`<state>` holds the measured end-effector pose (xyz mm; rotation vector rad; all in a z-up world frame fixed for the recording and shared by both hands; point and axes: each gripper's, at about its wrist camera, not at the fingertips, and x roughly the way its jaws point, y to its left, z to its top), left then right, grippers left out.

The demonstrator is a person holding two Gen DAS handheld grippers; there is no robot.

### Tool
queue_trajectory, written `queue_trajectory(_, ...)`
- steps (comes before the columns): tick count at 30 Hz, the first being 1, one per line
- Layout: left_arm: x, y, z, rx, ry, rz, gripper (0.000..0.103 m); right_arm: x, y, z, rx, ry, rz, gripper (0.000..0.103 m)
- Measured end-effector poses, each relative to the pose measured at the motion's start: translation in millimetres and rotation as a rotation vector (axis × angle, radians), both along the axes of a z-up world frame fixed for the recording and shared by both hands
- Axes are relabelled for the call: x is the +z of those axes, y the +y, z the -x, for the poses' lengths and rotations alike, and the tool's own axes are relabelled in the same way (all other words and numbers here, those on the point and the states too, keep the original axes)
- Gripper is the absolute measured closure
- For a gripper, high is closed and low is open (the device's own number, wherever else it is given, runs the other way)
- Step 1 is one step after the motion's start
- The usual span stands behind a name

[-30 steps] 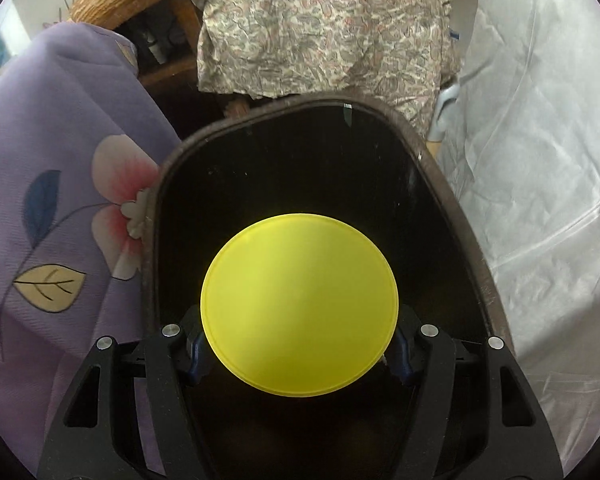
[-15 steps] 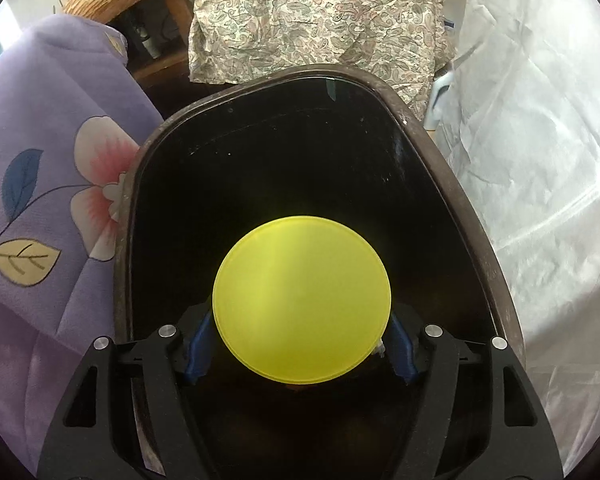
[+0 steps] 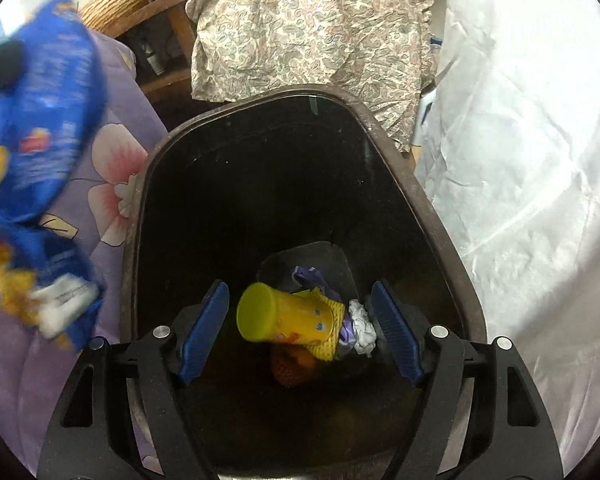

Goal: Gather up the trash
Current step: 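Carry the chip bag and canister over the bin and open both tools, then move both tools back over the table toward the tissue and carton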

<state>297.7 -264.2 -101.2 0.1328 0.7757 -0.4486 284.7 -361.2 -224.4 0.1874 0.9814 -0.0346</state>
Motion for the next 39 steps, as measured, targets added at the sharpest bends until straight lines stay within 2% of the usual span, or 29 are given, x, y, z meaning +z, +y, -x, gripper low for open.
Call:
queue_trajectory(9, -23.6, -31.8, -6.0, -0.048, 0.024, -0.046, 0.098, 13.8, -4.6, 20.4, -0.029, -0.032, 0.009, 0.029)
queue_trajectory(12, -34.5, -44.7, -9.8, -0.069, 0.03, -0.066, 0.098, 18.9, -5.2, 28.2, -0.039, -0.041, 0.034, 0.029)
queue_trajectory(15, -45.9, -51.0, -17.2, -0.067, 0.069, -0.072, 0.098, 20.2, -7.1, 36.8, -0.044, -0.049, 0.044, 0.029)
queue_trajectory(22, -63.7, -55.3, -19.2, -0.063, 0.071, -0.134, 0.096, 16.7, -11.7, 48.8, -0.094, -0.032, 0.121, 0.029)
queue_trajectory(26, -65.5, -56.9, -18.3, -0.063, 0.072, -0.141, 0.072, 16.3, -12.4, 51.1, -0.094, -0.025, 0.153, 0.029)
queue_trajectory(30, -61.0, -56.0, -13.7, -0.066, 0.049, -0.145, 0.05, 18.3, -12.0, 54.0, -0.098, -0.031, 0.144, 0.029)
queue_trajectory(34, -52.7, -48.7, -10.3, -0.054, 0.047, -0.12, 0.042, 19.6, -14.8, 56.4, -0.105, -0.033, 0.135, 0.029)
queue_trajectory(39, -28.5, -33.1, 4.3, -0.028, 0.02, -0.09, 0.035, 22.5, -15.9, 59.1, -0.103, -0.038, 0.135, 0.029)
